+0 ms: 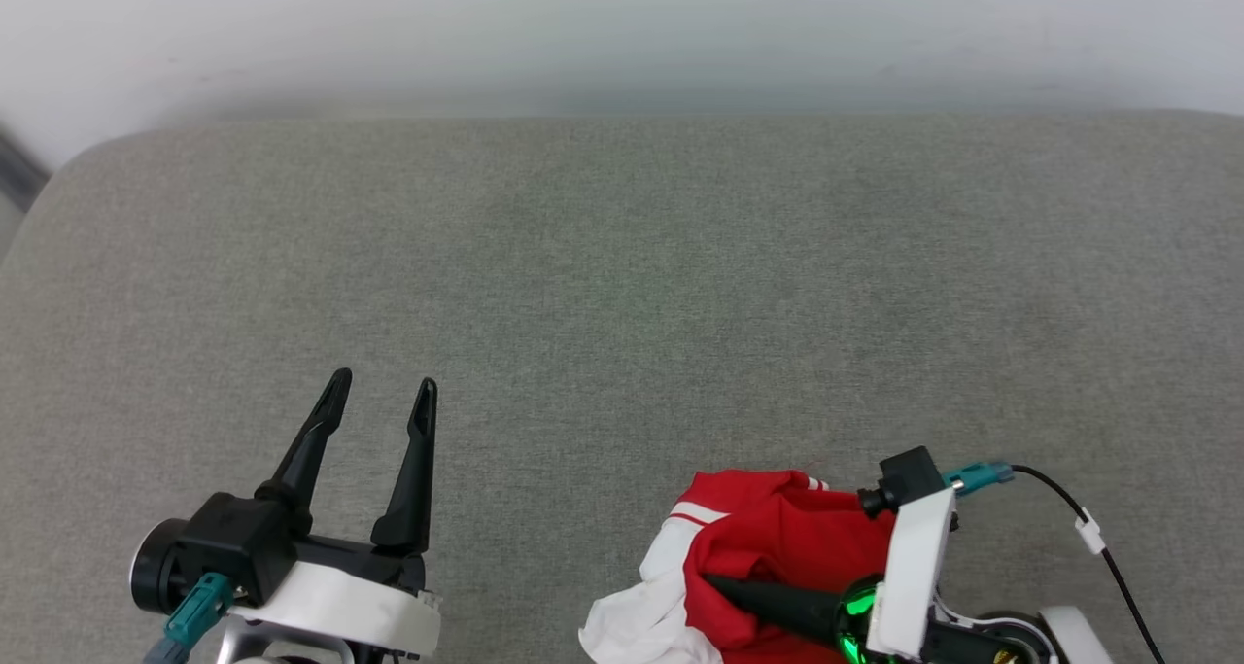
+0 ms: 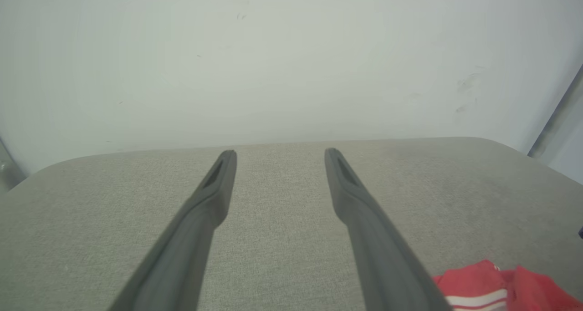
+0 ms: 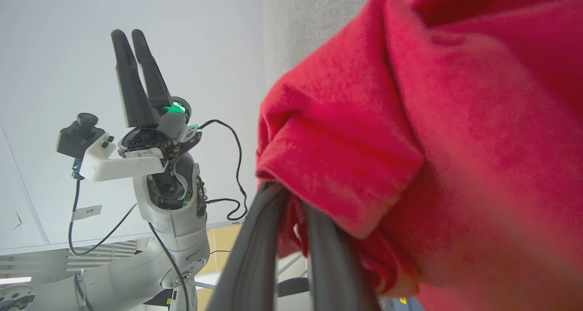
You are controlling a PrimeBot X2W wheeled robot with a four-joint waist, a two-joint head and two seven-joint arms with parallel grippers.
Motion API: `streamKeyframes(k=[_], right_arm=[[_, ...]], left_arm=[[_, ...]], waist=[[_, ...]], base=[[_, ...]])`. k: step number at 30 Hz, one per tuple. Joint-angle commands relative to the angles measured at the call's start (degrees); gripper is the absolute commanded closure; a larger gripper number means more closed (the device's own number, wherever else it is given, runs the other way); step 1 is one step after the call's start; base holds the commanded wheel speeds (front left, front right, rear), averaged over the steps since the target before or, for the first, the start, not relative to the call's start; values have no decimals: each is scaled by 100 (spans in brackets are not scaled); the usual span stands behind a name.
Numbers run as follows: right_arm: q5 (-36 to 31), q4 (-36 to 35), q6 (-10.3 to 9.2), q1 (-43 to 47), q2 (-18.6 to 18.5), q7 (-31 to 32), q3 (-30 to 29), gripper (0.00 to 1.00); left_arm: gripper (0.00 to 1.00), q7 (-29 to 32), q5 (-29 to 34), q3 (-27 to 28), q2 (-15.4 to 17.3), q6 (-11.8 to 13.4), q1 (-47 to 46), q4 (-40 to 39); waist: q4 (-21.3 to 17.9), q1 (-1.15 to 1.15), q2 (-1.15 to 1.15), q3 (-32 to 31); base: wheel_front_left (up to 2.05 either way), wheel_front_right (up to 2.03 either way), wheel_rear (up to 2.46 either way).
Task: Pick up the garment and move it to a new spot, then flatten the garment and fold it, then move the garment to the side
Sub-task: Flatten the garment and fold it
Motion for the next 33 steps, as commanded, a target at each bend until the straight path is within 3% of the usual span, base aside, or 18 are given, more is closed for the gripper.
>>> streamKeyframes(k=[1,3,4,9,14,21,28,33], right_arm=[[-96,99,-1,-109,8,-150,96,100],[-252,253,-1,-182,9,-326,285,57],[-333,315,0,-213,9,-394,354,0],[-586,232,0,-304,6,-501,710,0],[-1212,-557,0,-339,-254,-872,1122,0],[-3008,-1445,-1,-383,-1030,-1903,1594,0],[-4399,-1673,-1,-35,-1198,-2764,719,0],[-5253,-1889,-1,244,-913,-3735,-418,0]], left_arm=[[0,-34,-4,1,-22,-27,-92,13],[0,-36,-9,6,-33,-32,-111,41],[0,-43,-12,12,-37,-30,-119,56],[0,-73,-30,36,-59,-33,-105,110],[0,-87,-17,35,-57,-41,-124,142],[0,-101,13,55,-60,4,-64,170],[0,-120,9,92,-55,61,65,178],[0,-124,14,131,-42,100,153,181]], waist=[[67,0,0,66],[96,0,0,100],[105,0,0,112],[85,0,0,127],[14,0,0,89],[-117,0,0,-24],[-260,0,0,-161],[-359,0,0,-261]], base=[[0,0,0],[0,0,0],[0,0,0],[0,0,0],[0,0,0],[0,0,0],[0,0,0],[0,0,0]])
